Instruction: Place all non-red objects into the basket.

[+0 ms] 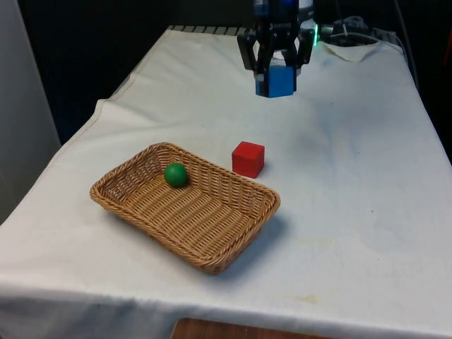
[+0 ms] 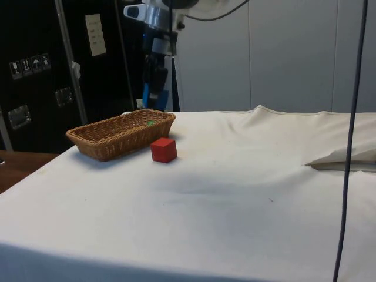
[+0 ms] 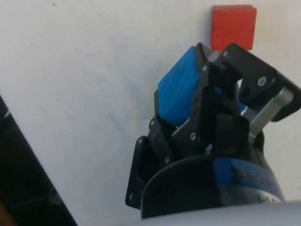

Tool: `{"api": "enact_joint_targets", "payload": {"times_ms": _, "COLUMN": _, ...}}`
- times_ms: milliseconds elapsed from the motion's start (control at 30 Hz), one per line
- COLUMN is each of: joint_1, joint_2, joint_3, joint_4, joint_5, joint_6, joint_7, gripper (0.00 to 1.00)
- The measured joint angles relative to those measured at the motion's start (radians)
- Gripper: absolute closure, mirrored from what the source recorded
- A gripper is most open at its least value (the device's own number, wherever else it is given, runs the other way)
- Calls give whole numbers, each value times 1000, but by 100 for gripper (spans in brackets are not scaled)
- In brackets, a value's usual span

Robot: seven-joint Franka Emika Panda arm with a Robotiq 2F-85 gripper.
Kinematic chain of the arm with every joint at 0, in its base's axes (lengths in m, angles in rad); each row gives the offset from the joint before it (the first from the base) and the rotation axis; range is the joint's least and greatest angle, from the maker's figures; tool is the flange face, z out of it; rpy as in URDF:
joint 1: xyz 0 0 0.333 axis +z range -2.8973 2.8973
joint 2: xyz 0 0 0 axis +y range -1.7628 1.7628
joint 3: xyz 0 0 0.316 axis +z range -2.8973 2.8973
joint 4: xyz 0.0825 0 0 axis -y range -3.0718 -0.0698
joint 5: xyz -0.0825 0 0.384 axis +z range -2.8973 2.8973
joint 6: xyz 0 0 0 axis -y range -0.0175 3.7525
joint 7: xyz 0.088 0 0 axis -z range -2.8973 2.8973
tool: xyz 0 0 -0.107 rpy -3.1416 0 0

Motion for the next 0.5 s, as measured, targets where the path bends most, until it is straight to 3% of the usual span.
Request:
{"api": "enact_joint_targets", "payload": {"times_ms": 333, "joint_1": -4, "joint_2": 103, "joint_3": 2, "joint_4": 100, "joint_5": 135, "joint_6": -8, "joint_7": -63, "gripper": 98}}
{"api": "enact_joint_targets", "payload": {"times_ms": 500, "joint_1": -7, "joint_2": 136, "joint_3": 2, "joint_4": 133, "joint_5": 174, "joint_6": -8, "joint_7": -80, "gripper": 98}}
